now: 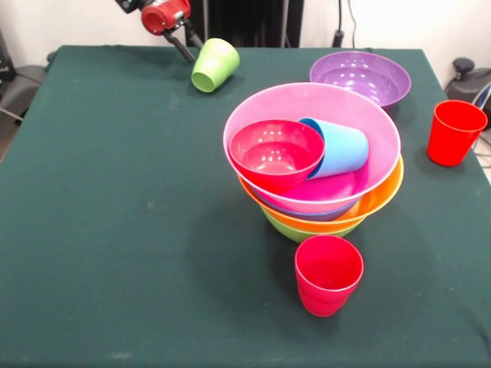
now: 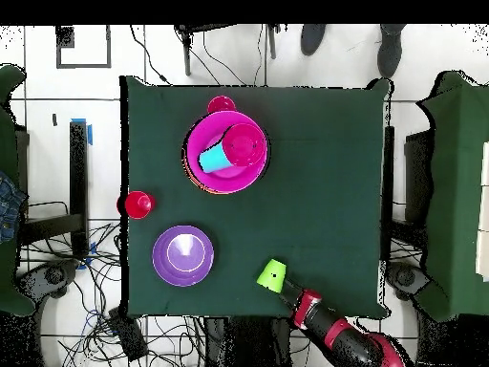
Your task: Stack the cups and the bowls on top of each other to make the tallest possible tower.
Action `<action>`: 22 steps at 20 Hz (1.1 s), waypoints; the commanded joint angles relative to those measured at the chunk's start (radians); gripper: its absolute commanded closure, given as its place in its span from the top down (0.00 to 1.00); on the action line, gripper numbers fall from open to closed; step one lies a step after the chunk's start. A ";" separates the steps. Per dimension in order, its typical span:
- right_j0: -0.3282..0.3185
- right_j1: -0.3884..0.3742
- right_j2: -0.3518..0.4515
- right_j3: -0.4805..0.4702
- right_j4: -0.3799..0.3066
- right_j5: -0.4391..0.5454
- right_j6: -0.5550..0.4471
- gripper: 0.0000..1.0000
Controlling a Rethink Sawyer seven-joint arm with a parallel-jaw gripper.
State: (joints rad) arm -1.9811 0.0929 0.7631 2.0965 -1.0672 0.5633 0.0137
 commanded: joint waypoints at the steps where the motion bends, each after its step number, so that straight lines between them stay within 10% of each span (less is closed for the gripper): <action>1: 0.080 0.013 -0.040 -0.154 -0.028 0.059 -0.166 1.00; 22: 0.084 0.031 -0.062 -0.124 -0.004 -0.013 -0.007 1.00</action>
State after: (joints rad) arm -1.9718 0.0888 0.7393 2.0965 -1.0668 0.5630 0.0137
